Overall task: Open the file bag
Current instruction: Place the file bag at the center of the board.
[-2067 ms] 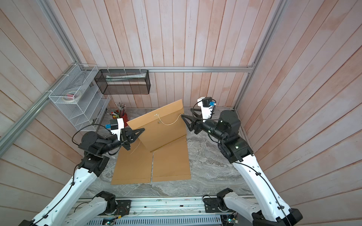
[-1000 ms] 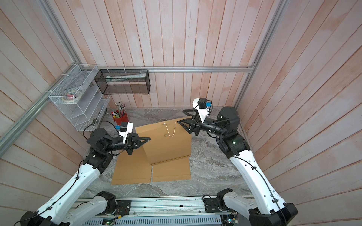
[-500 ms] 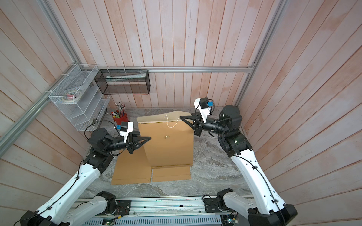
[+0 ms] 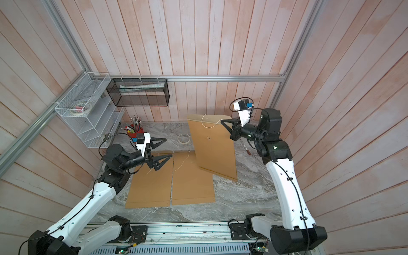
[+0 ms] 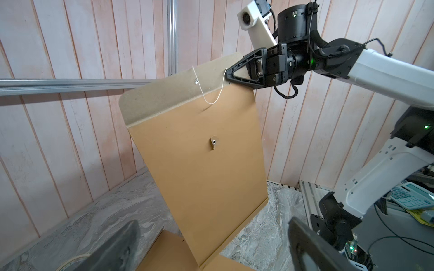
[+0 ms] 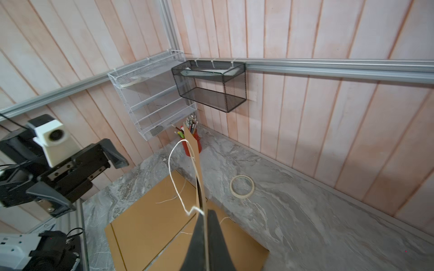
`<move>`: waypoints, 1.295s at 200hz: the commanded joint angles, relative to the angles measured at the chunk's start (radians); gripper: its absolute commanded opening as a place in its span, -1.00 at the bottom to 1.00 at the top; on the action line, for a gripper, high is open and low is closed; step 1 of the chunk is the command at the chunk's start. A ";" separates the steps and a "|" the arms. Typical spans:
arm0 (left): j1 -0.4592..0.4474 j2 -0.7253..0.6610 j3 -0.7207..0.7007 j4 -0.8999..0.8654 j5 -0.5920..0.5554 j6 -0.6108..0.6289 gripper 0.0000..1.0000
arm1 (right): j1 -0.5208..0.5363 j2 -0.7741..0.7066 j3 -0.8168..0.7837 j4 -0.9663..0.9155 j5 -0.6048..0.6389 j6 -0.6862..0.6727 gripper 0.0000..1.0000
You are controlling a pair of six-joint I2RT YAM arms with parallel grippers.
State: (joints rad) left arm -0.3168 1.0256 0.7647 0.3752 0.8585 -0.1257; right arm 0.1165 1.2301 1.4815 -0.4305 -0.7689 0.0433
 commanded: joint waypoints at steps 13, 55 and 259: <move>0.008 0.005 -0.037 0.052 -0.039 -0.014 1.00 | -0.100 0.079 0.075 -0.233 0.077 -0.085 -1.00; 0.019 0.018 -0.061 0.086 -0.033 -0.027 1.00 | -0.214 0.175 0.148 -0.376 0.055 -0.121 -1.00; 0.023 0.045 -0.079 0.136 0.022 -0.093 1.00 | -0.321 0.515 0.202 -0.441 0.238 -0.314 -1.00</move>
State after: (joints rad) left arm -0.3008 1.0595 0.6765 0.4942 0.8555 -0.2066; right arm -0.1879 1.7111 1.6539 -0.8486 -0.5560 -0.2279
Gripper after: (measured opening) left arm 0.998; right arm 0.043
